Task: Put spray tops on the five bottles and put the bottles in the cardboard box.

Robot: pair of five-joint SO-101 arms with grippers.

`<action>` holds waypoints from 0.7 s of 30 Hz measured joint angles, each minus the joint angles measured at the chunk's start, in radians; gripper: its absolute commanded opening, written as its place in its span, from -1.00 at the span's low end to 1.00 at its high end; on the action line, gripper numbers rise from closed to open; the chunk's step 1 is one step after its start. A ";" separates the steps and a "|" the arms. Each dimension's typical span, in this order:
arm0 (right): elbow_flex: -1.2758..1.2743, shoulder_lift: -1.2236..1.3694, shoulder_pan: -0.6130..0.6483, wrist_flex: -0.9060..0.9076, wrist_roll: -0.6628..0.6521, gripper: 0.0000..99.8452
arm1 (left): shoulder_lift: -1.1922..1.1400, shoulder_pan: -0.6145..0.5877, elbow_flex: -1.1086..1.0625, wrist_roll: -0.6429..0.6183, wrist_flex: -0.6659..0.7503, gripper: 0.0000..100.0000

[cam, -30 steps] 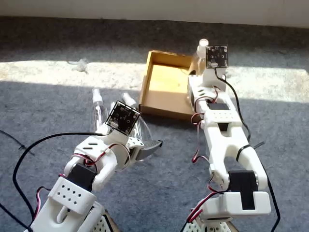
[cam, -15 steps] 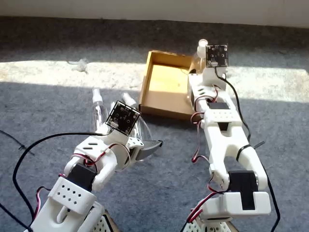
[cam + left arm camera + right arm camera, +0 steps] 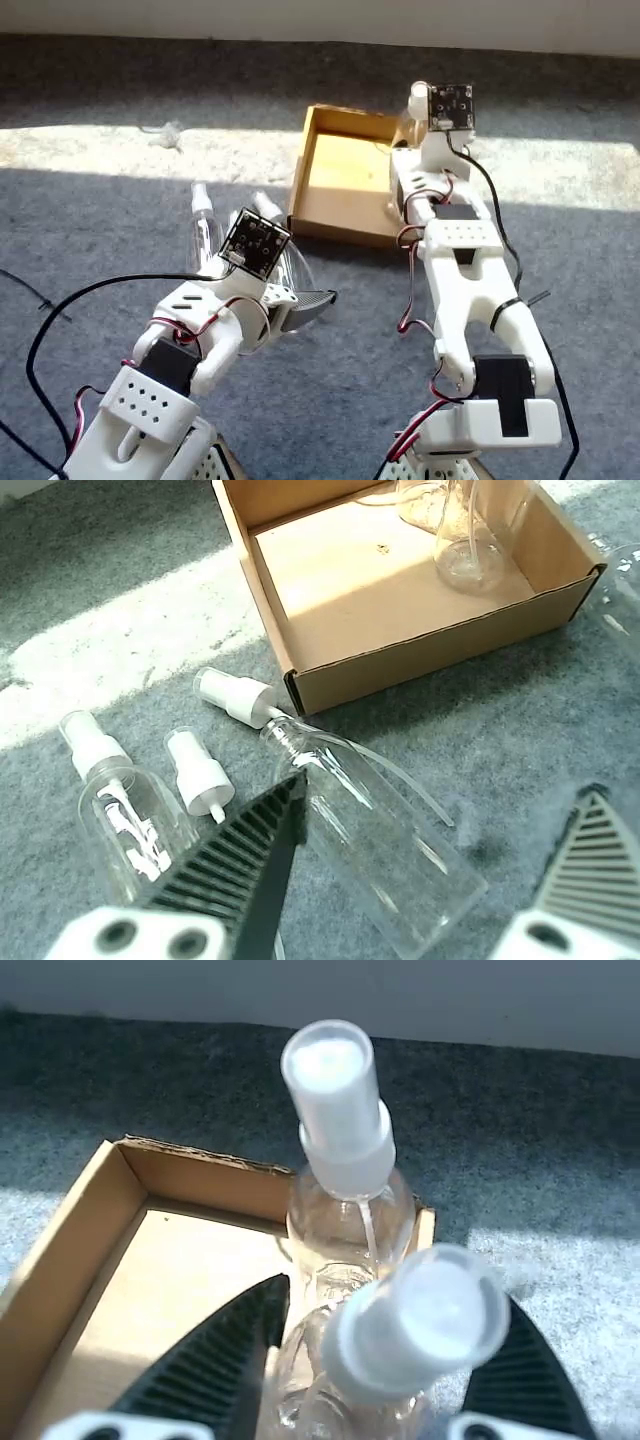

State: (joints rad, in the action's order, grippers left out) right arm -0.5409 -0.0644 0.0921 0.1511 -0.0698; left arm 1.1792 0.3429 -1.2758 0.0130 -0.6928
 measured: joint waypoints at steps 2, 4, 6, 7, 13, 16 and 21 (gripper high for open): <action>0.003 -0.020 0.000 0.000 0.000 -0.51 | 0.000 0.000 0.000 0.000 0.000 -0.28; 0.011 -0.032 0.002 0.023 0.000 -0.51 | 0.000 0.000 0.000 0.000 0.000 -0.28; 0.012 -0.037 0.002 0.055 0.000 -0.51 | 0.000 0.000 0.000 0.000 0.000 -0.28; 0.012 -0.038 0.002 0.063 0.000 -0.51 | 0.000 0.000 0.000 0.000 0.000 -0.28; 0.043 -0.040 0.000 0.072 -0.003 -0.51 | 0.000 0.000 0.000 0.000 0.000 -0.28; 0.087 -0.040 0.000 0.095 -0.003 -0.51 | 0.000 0.000 0.000 0.000 0.000 -0.28; 0.196 -0.040 0.000 0.206 -0.003 -0.51 | 0.000 0.000 0.000 0.000 0.000 -0.28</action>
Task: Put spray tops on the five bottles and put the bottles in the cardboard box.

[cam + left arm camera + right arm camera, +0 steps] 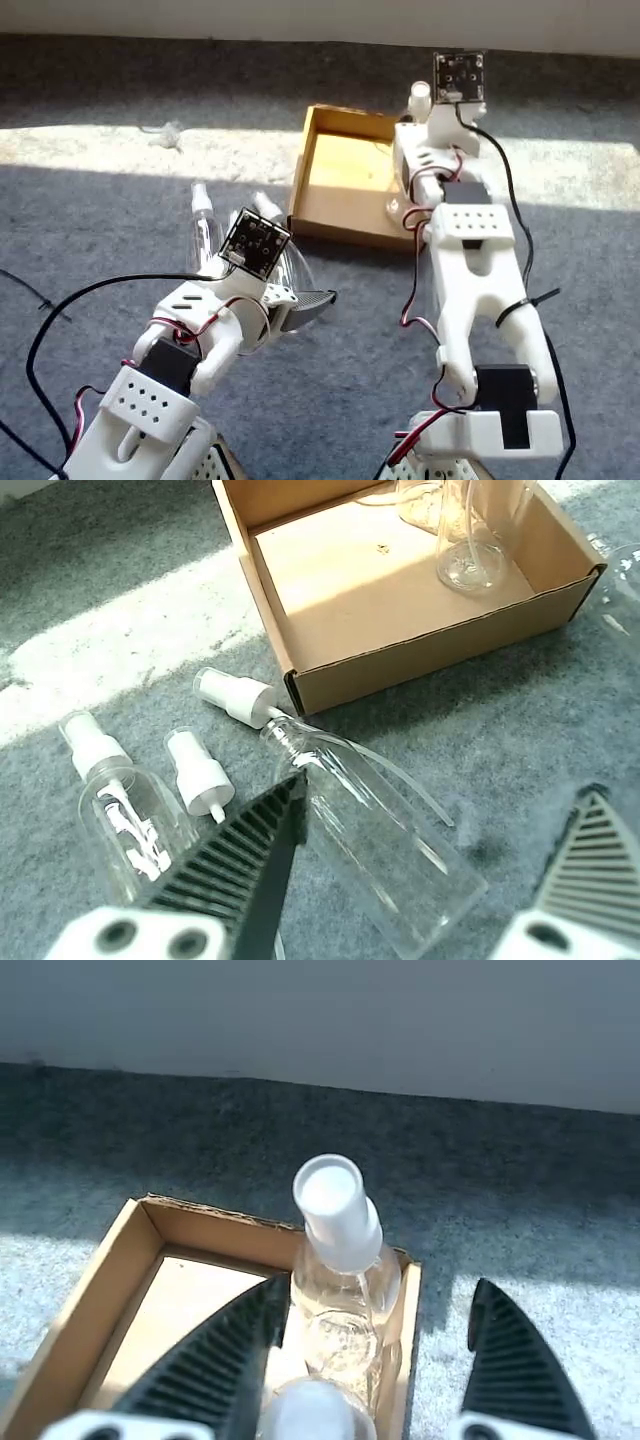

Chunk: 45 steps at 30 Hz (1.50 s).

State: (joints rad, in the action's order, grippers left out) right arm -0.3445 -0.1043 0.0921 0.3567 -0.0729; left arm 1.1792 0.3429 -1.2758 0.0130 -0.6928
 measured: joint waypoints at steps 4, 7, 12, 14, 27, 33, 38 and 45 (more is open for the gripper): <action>0.071 0.000 0.000 0.054 0.000 -0.51 | 0.000 0.000 0.000 0.000 0.000 -0.28; 0.121 0.000 0.000 0.098 0.000 -0.51 | 0.000 0.000 0.000 0.000 0.000 -0.28; 0.236 0.000 0.000 0.213 0.000 -0.51 | 0.000 0.000 0.000 0.000 0.000 -0.28; 0.299 -0.003 0.000 0.301 0.000 -0.51 | 0.000 0.000 0.000 0.000 0.000 -0.28; 0.321 -0.400 0.170 0.663 0.000 -0.52 | 0.000 -0.037 0.000 0.000 0.000 -0.28; 0.025 -0.611 0.221 0.663 -0.003 -0.52 | 0.000 -0.307 0.133 0.000 -0.035 -0.28; -0.143 -0.695 0.262 0.663 -0.003 -0.52 | 0.000 -0.624 0.307 0.017 -0.173 -0.28; -0.187 -0.608 0.411 0.672 -0.003 -0.52 | -0.129 -1.000 0.431 0.213 -0.193 -0.28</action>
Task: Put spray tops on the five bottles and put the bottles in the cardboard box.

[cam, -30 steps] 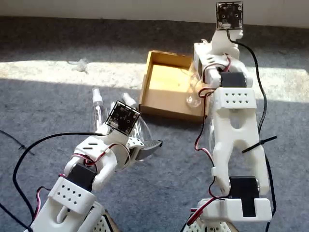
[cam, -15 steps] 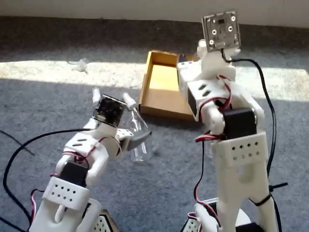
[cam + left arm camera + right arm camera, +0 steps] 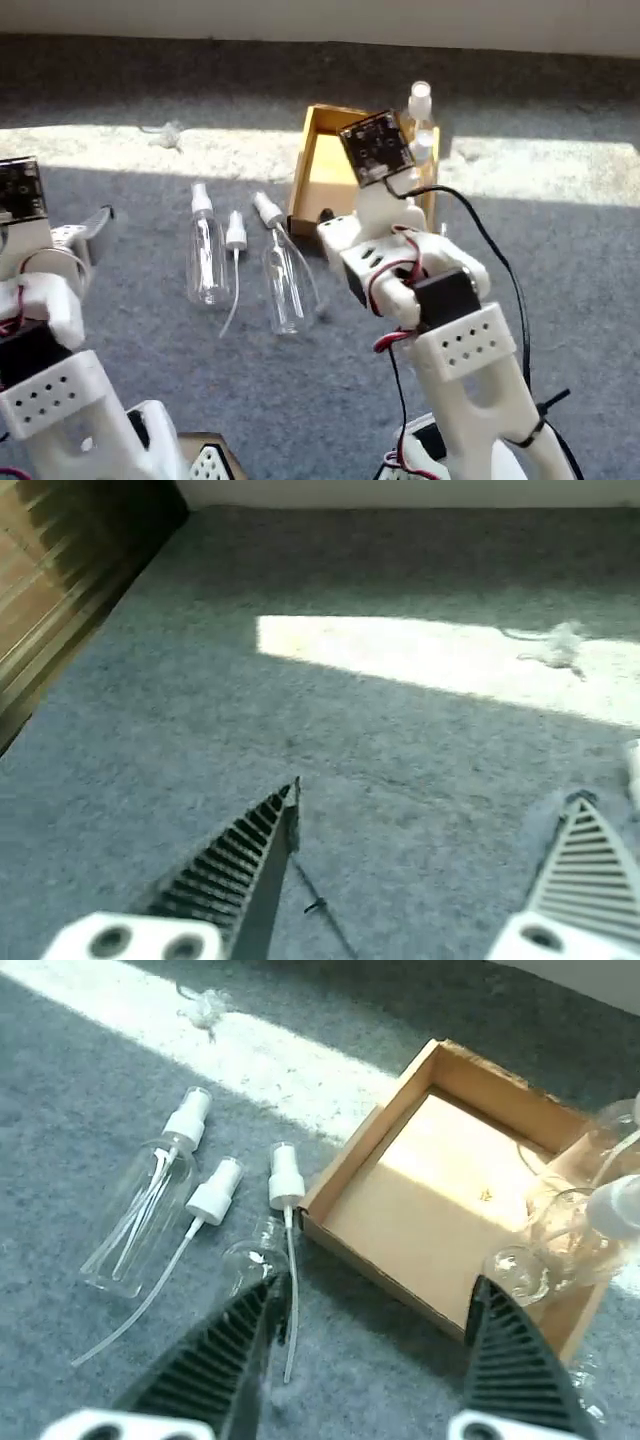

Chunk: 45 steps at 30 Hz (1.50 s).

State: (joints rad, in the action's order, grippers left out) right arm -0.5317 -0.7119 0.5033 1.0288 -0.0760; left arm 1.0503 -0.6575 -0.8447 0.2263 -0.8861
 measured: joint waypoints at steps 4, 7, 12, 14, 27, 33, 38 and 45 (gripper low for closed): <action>0.018 0.184 0.089 0.000 0.000 -0.52 | -0.242 -0.152 0.138 0.068 0.017 -0.28; 0.089 0.330 0.160 0.040 0.026 -0.52 | -0.473 -0.238 0.295 0.078 0.034 -0.28; 0.216 0.535 0.196 0.052 0.192 -0.52 | -0.859 -0.321 0.635 0.101 0.021 -0.28; 0.255 0.601 0.201 0.052 0.250 -0.52 | -0.997 -0.356 0.764 0.101 0.003 -0.28; 0.313 0.838 0.204 -0.058 0.336 -0.52 | -1.447 -0.390 1.089 0.101 -0.020 -0.28; 0.325 0.959 0.207 -0.080 0.336 -0.52 | -1.455 -0.391 1.089 0.101 -0.020 -0.28; 0.334 1.011 0.206 -0.126 0.336 -0.53 | -1.455 -0.391 1.089 0.104 -0.020 -0.28; 0.339 1.016 0.204 -0.068 0.328 -1.00 | -1.455 -0.391 1.089 0.104 -0.021 -0.28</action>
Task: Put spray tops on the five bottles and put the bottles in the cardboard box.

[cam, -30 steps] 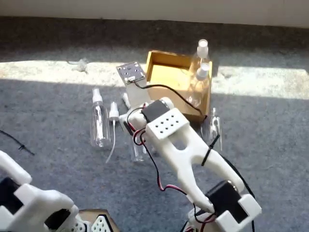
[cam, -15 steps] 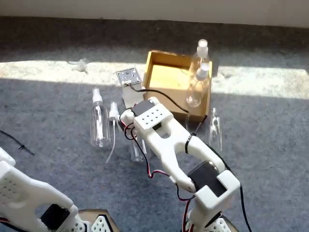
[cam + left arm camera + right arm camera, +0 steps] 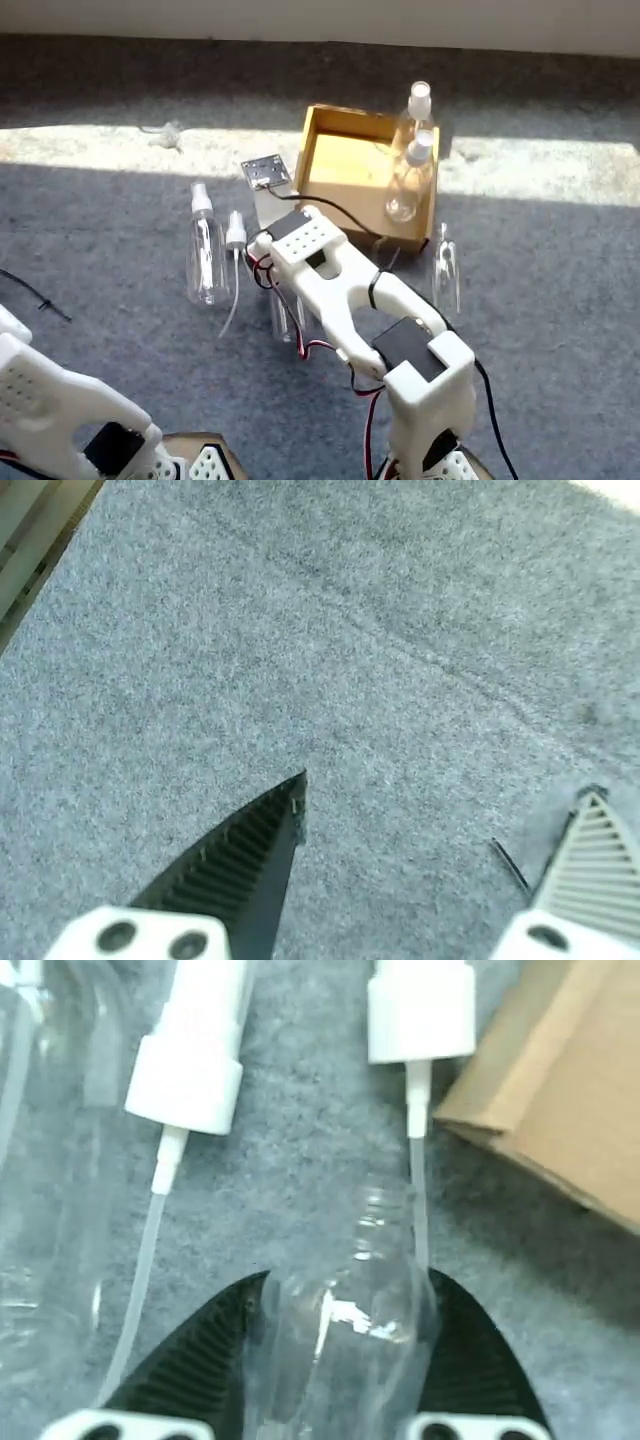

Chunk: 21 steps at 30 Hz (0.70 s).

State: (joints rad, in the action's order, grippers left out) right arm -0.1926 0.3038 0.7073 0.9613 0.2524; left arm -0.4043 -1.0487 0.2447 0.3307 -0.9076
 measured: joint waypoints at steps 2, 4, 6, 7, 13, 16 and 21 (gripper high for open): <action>0.000 -0.003 -0.002 0.048 -0.041 -0.99 | 0.000 0.000 0.000 0.000 -0.015 -0.28; 0.000 -0.018 -0.008 0.092 -0.075 -0.99 | 0.000 0.005 0.000 0.000 -0.043 -0.28; -0.006 -0.054 -0.020 0.129 -0.091 -0.99 | 0.000 0.017 0.000 0.000 -0.084 -0.28; -0.026 -0.081 -0.028 0.138 -0.101 -0.99 | 0.000 0.029 0.002 0.003 -0.110 -0.28; -0.318 -0.358 -0.074 0.043 -0.213 -0.99 | 0.021 0.152 0.025 0.110 -0.359 -0.28; -0.482 -0.559 -0.129 0.031 -0.272 -0.99 | 0.080 0.236 0.025 0.118 -0.493 -0.28; -0.707 -0.864 -0.330 0.020 -0.454 -0.99 | 0.161 0.448 0.025 0.091 -0.623 -0.28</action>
State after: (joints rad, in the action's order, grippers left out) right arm -0.8999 -0.5600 0.3775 0.9812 -0.2018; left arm -0.2432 -0.6007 0.2693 0.4212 -1.5305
